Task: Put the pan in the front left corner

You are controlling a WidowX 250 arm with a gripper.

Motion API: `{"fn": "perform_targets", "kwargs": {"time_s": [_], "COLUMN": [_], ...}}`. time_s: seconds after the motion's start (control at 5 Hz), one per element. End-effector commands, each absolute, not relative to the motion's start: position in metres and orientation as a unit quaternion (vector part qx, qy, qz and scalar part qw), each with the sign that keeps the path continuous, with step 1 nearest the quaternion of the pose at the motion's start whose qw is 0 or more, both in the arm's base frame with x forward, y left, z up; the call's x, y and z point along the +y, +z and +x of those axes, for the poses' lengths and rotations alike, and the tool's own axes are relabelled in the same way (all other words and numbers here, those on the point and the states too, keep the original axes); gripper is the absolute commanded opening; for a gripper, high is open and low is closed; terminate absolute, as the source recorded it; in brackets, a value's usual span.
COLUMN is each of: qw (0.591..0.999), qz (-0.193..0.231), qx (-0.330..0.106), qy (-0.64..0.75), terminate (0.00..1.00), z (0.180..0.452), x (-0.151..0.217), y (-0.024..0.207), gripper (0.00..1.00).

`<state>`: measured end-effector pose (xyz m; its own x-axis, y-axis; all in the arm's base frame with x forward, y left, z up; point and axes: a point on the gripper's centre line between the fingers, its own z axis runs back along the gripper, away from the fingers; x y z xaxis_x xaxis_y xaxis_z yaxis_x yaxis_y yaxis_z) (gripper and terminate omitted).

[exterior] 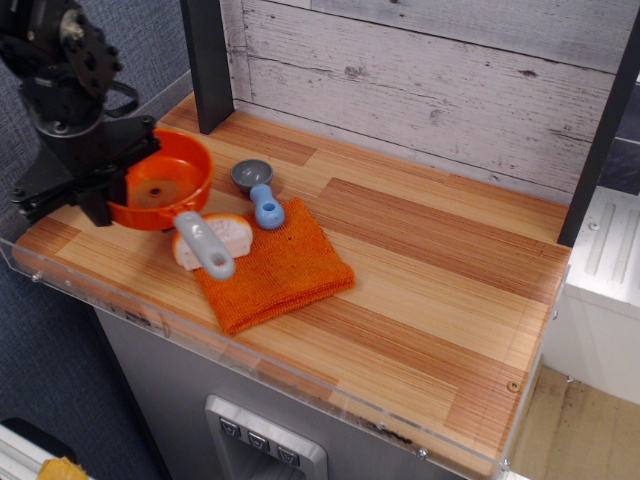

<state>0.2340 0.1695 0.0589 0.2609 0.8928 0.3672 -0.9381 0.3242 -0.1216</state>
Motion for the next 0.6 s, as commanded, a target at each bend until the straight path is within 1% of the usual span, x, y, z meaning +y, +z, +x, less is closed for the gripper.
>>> {"fn": "perform_targets", "kwargs": {"time_s": [0.0, 0.2, 0.4], "qw": [0.794, 0.803, 0.81], "qz": [0.067, 0.074, 0.073], "qx": [-0.181, -0.162, -0.151], "qy": [0.577, 0.569, 0.561], "terminate": [0.0, 0.0, 0.0], "z": [0.236, 0.231, 0.23], "x": [0.188, 0.184, 0.18], "y": [0.047, 0.034, 0.03], "gripper": [0.0, 0.0, 1.0]}}
